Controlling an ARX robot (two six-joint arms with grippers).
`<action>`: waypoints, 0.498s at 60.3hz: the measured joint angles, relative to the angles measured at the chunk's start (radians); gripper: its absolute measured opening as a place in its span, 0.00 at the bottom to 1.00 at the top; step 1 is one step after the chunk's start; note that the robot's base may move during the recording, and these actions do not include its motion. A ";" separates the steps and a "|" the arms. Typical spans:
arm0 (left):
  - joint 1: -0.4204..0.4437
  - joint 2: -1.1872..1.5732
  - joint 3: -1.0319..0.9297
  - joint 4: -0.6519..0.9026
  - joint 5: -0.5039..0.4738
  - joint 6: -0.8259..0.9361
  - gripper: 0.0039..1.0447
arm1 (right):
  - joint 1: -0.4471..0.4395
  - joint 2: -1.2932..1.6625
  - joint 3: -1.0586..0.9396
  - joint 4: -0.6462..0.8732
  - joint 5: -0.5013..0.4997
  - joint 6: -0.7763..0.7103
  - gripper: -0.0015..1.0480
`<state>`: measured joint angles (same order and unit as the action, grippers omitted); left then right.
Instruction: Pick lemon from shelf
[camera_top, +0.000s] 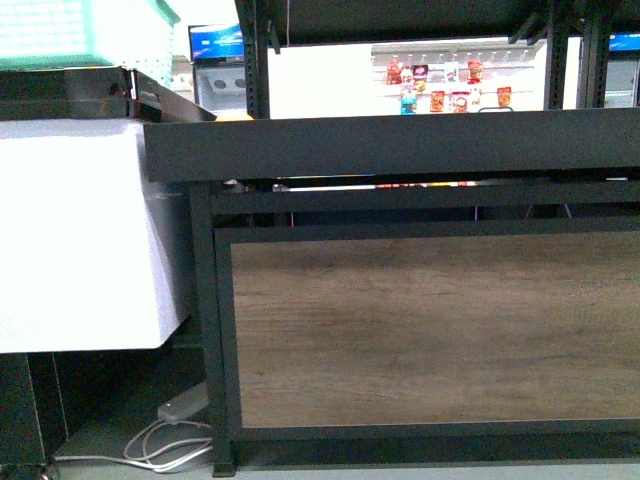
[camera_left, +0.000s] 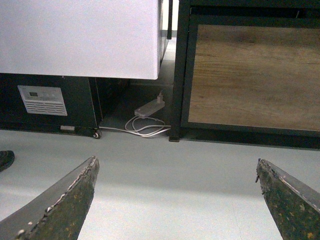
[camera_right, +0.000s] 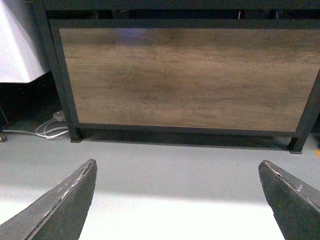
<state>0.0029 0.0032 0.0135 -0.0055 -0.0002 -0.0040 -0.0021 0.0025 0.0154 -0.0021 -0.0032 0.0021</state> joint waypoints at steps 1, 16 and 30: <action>0.000 0.000 0.000 0.000 0.000 0.000 0.92 | 0.000 0.000 0.000 0.000 0.000 0.000 0.93; 0.000 0.000 0.000 0.000 0.000 0.000 0.92 | 0.000 0.000 0.000 0.000 0.000 0.000 0.93; 0.000 0.000 0.000 0.000 0.000 0.000 0.92 | 0.000 0.000 0.000 0.000 0.000 0.000 0.93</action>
<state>0.0029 0.0032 0.0139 -0.0055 -0.0002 -0.0040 -0.0021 0.0025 0.0154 -0.0021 -0.0032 0.0021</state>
